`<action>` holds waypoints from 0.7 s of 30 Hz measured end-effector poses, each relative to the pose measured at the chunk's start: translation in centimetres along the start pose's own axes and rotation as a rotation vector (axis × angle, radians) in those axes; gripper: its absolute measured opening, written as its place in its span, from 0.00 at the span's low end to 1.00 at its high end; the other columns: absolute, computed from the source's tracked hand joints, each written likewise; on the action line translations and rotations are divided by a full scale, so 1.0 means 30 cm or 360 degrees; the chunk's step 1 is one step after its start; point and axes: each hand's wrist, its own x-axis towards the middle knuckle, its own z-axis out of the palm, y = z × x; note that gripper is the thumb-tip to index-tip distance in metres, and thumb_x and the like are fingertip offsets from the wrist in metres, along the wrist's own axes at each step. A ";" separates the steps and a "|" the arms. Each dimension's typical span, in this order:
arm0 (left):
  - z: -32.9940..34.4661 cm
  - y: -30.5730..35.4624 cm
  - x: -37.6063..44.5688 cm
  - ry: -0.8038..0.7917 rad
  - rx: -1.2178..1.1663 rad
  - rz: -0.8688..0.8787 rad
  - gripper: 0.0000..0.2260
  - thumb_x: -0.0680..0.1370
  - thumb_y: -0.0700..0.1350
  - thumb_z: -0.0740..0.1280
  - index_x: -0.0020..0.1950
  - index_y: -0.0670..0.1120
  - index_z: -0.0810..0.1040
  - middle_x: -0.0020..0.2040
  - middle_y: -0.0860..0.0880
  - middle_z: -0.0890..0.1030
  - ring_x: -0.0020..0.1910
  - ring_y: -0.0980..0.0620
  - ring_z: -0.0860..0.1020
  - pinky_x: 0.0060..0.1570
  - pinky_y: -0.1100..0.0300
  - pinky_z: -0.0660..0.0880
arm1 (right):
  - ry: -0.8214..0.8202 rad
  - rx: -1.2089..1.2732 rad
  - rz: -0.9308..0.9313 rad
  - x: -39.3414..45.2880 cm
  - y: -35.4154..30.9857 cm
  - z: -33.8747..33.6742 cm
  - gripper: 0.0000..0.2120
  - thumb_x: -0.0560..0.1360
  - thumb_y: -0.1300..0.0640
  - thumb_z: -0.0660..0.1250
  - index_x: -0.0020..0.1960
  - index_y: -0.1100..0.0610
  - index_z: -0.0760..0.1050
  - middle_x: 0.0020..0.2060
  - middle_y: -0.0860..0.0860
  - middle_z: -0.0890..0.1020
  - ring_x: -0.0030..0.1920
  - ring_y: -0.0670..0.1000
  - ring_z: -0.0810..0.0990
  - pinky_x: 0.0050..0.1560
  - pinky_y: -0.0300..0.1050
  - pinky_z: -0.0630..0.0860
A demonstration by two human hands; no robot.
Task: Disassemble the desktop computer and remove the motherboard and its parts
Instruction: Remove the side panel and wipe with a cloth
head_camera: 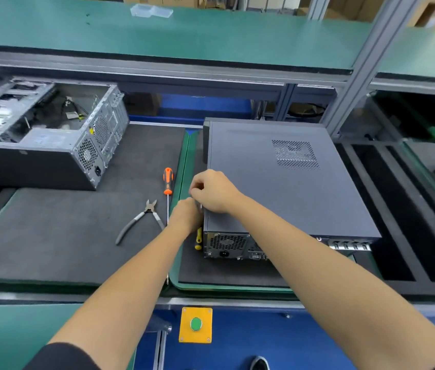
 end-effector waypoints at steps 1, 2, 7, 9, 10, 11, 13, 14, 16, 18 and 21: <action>-0.021 0.013 -0.026 0.0027 0.0015 0.0051 0.11 0.79 0.35 0.55 0.56 0.40 0.75 0.58 0.40 0.78 0.60 0.42 0.76 0.52 0.56 0.72 | 0.0017 0.0041 0.0004 -0.011 -0.002 -0.005 0.10 0.76 0.63 0.62 0.48 0.61 0.82 0.47 0.54 0.83 0.47 0.51 0.78 0.45 0.42 0.73; -0.042 0.023 -0.040 0.0062 0.0062 0.0109 0.11 0.79 0.33 0.55 0.52 0.41 0.75 0.56 0.40 0.79 0.57 0.41 0.77 0.46 0.56 0.70 | 0.0035 0.0076 0.0011 -0.024 -0.003 -0.013 0.09 0.76 0.63 0.62 0.48 0.61 0.81 0.47 0.54 0.83 0.47 0.51 0.78 0.45 0.41 0.72; -0.116 0.110 -0.116 0.0546 -0.0140 0.0475 0.09 0.79 0.36 0.56 0.44 0.40 0.76 0.48 0.41 0.79 0.48 0.42 0.75 0.44 0.51 0.70 | 0.0195 0.0040 0.0089 -0.125 0.035 -0.087 0.10 0.75 0.65 0.59 0.49 0.59 0.79 0.48 0.55 0.82 0.46 0.54 0.78 0.44 0.44 0.74; -0.118 0.171 -0.168 0.0635 -0.0043 0.0643 0.11 0.80 0.39 0.56 0.48 0.38 0.77 0.49 0.40 0.78 0.50 0.41 0.75 0.49 0.47 0.72 | 0.0264 -0.0023 0.0152 -0.171 0.073 -0.129 0.11 0.74 0.67 0.58 0.49 0.59 0.78 0.50 0.56 0.81 0.49 0.56 0.78 0.46 0.45 0.74; -0.109 0.199 -0.194 0.0659 0.0034 0.0748 0.11 0.81 0.40 0.56 0.46 0.38 0.76 0.48 0.40 0.78 0.49 0.40 0.74 0.48 0.47 0.71 | 0.0279 -0.0074 0.0179 -0.195 0.096 -0.151 0.11 0.74 0.67 0.58 0.49 0.59 0.77 0.50 0.56 0.81 0.50 0.56 0.77 0.47 0.45 0.74; -0.098 0.230 -0.227 0.0641 0.0090 0.0848 0.10 0.81 0.41 0.57 0.44 0.39 0.75 0.47 0.40 0.77 0.49 0.39 0.74 0.46 0.47 0.70 | 0.0285 -0.0135 0.0205 -0.217 0.122 -0.174 0.11 0.73 0.67 0.58 0.49 0.59 0.76 0.51 0.56 0.80 0.51 0.57 0.77 0.47 0.46 0.73; -0.057 0.276 -0.281 0.0498 0.0173 0.0981 0.10 0.81 0.44 0.59 0.48 0.40 0.76 0.51 0.41 0.78 0.52 0.40 0.74 0.49 0.48 0.69 | 0.0286 -0.0255 0.0241 -0.266 0.180 -0.218 0.09 0.73 0.66 0.59 0.51 0.59 0.75 0.52 0.57 0.78 0.52 0.58 0.76 0.47 0.46 0.72; -0.030 0.291 -0.301 0.0406 0.0238 0.1018 0.12 0.80 0.47 0.60 0.53 0.40 0.77 0.54 0.41 0.78 0.55 0.41 0.74 0.52 0.49 0.69 | 0.0276 -0.0303 0.0249 -0.294 0.212 -0.237 0.09 0.73 0.65 0.60 0.52 0.60 0.75 0.53 0.57 0.77 0.53 0.59 0.75 0.49 0.47 0.72; 0.018 0.310 -0.334 0.0231 0.0386 0.1047 0.19 0.79 0.55 0.63 0.60 0.42 0.75 0.58 0.44 0.77 0.59 0.43 0.74 0.56 0.49 0.71 | 0.0220 -0.0388 0.0258 -0.354 0.279 -0.275 0.12 0.74 0.64 0.61 0.56 0.60 0.74 0.56 0.58 0.75 0.57 0.59 0.74 0.53 0.48 0.71; 0.058 0.313 -0.358 0.0131 0.0601 0.1096 0.28 0.74 0.62 0.65 0.64 0.43 0.72 0.63 0.45 0.74 0.64 0.43 0.72 0.61 0.49 0.70 | 0.0148 -0.0489 0.0241 -0.418 0.345 -0.303 0.13 0.74 0.63 0.60 0.58 0.61 0.73 0.58 0.58 0.74 0.59 0.59 0.72 0.54 0.49 0.69; 0.108 0.288 -0.364 0.0060 0.0944 0.1123 0.46 0.70 0.64 0.71 0.78 0.41 0.56 0.78 0.43 0.56 0.77 0.45 0.56 0.74 0.51 0.55 | 0.0032 -0.0643 0.0121 -0.501 0.424 -0.313 0.18 0.74 0.54 0.65 0.62 0.60 0.71 0.62 0.57 0.71 0.63 0.60 0.70 0.58 0.51 0.69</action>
